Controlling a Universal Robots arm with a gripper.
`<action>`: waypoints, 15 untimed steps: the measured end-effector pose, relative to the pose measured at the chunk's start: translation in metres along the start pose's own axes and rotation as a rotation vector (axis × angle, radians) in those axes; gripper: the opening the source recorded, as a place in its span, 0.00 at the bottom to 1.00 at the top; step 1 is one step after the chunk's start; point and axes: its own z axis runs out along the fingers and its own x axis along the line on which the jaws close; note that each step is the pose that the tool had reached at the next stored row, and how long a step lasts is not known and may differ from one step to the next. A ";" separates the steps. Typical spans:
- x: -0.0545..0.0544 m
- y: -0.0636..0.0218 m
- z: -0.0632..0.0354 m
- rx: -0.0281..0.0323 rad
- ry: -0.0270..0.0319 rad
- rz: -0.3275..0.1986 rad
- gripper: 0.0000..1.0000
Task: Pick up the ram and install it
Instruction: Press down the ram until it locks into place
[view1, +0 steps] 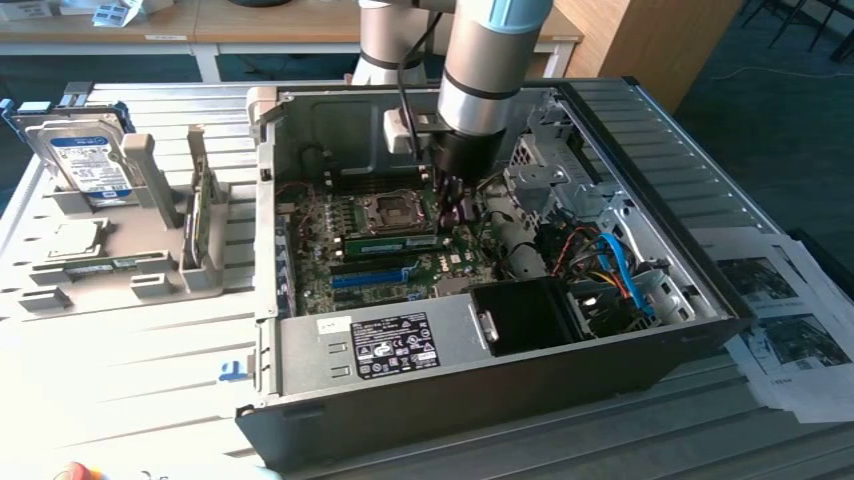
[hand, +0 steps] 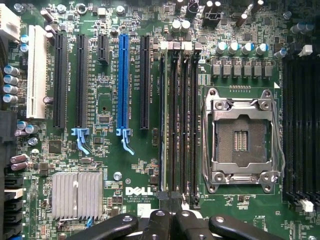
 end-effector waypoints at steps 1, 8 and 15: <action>0.000 0.0000 -0.0008 0.0000 0.0000 0.000 0.10; 0.000 0.0001 -0.0039 0.0000 -0.0002 0.000 0.10; 0.000 0.0027 -0.0039 0.0000 0.0001 0.000 0.10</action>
